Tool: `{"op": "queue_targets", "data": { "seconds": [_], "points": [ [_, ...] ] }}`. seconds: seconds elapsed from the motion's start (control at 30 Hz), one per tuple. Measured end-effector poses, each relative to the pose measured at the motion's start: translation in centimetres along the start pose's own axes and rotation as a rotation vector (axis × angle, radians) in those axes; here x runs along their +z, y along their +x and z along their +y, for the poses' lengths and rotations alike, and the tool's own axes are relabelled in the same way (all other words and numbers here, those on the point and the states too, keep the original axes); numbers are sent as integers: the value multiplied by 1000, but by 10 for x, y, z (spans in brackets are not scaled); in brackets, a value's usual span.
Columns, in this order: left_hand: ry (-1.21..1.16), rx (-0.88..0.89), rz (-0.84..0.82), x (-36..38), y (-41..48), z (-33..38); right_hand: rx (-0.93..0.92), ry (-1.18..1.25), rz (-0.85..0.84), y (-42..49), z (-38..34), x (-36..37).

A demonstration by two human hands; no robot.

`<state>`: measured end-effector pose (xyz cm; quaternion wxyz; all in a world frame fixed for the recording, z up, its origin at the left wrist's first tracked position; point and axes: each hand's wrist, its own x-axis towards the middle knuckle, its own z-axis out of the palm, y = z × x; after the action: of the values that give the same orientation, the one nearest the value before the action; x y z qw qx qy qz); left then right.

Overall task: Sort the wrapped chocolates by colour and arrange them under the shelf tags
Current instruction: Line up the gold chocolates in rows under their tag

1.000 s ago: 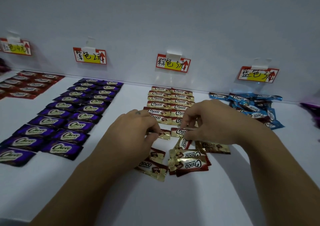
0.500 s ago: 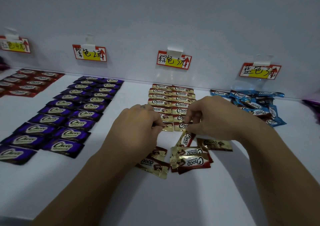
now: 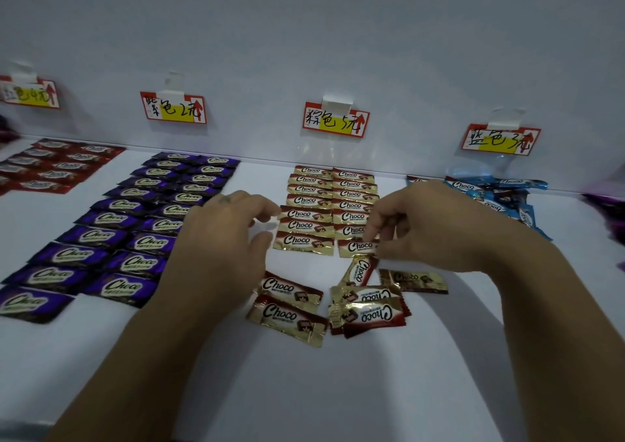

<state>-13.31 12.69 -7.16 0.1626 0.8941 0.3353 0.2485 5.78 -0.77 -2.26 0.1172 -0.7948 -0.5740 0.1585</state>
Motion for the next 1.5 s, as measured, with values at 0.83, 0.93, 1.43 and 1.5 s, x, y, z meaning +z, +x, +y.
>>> {"op": "queue_targets", "data": {
  "seconds": [0.83,0.93,1.43,1.5],
  "points": [
    [116,282,-208,-1,-43,-7,-46,-58,-232,0,-25,13],
    [22,177,-185,1,-50,-4,-59,-70,-249,0,-30,14],
    [-330,-120,-244,-5,-55,1,168,605,333,-60,-22,48],
    [-396,-169,-235,-7,-56,1,243,668,389,-62,-27,55]
  ]
}}
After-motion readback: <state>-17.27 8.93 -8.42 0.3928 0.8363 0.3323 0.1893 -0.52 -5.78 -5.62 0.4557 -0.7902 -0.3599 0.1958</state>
